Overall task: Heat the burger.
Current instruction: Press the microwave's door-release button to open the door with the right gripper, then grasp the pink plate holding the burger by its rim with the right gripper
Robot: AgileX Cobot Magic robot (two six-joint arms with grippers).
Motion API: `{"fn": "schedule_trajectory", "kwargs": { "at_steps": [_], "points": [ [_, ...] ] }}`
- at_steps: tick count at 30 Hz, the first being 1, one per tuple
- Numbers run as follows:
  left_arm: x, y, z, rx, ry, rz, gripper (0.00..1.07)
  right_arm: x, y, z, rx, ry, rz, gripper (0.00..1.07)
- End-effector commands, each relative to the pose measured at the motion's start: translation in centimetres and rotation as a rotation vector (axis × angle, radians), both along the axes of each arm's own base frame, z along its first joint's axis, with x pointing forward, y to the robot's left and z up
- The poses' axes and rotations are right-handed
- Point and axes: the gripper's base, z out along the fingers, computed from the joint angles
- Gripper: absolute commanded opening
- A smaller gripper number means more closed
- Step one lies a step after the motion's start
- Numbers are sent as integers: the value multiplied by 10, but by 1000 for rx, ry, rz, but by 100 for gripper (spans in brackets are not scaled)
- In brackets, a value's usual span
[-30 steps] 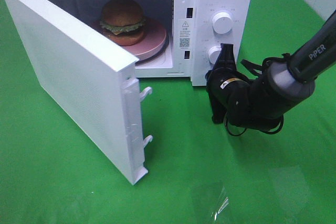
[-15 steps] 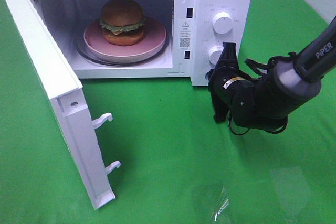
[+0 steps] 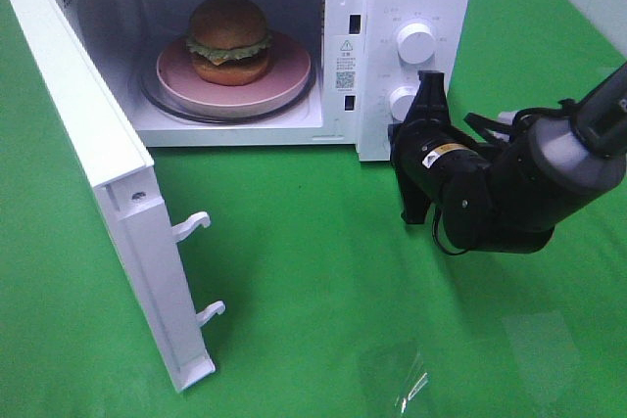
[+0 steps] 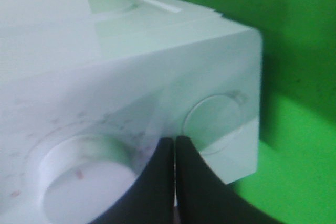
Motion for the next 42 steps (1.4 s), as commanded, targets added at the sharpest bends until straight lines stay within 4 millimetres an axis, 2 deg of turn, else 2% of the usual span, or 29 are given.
{"fn": "schedule_trajectory", "kwargs": {
  "at_steps": [1,3,12,22,27,29,34,37,38,39,42],
  "points": [
    [-2,0,0,0,-26,2,98,-6,1,9,-9,-5,44,0],
    [-2,0,0,0,-26,2,98,-17,-2,12,-31,42,81,0],
    [-2,0,0,0,-26,2,98,-39,-5,15,-160,153,211,2],
    [-2,0,0,0,-26,2,98,-54,-2,45,-456,155,471,4],
    [-2,0,0,0,-26,2,98,-56,1,58,-600,171,578,4],
    [-2,0,0,0,-26,2,98,-53,5,71,-758,168,689,5],
    [-2,0,0,0,-26,2,98,-49,8,82,-870,166,773,6],
    [-2,0,0,0,-26,2,98,-46,12,91,-1021,195,916,7],
    [-2,0,0,0,-26,2,98,-46,12,91,-1021,195,916,7],
    [-2,0,0,0,-26,2,98,-43,16,100,-1133,181,1021,8],
    [-2,0,0,0,-26,2,98,-42,17,104,-1203,167,1088,8]
  ]
}}
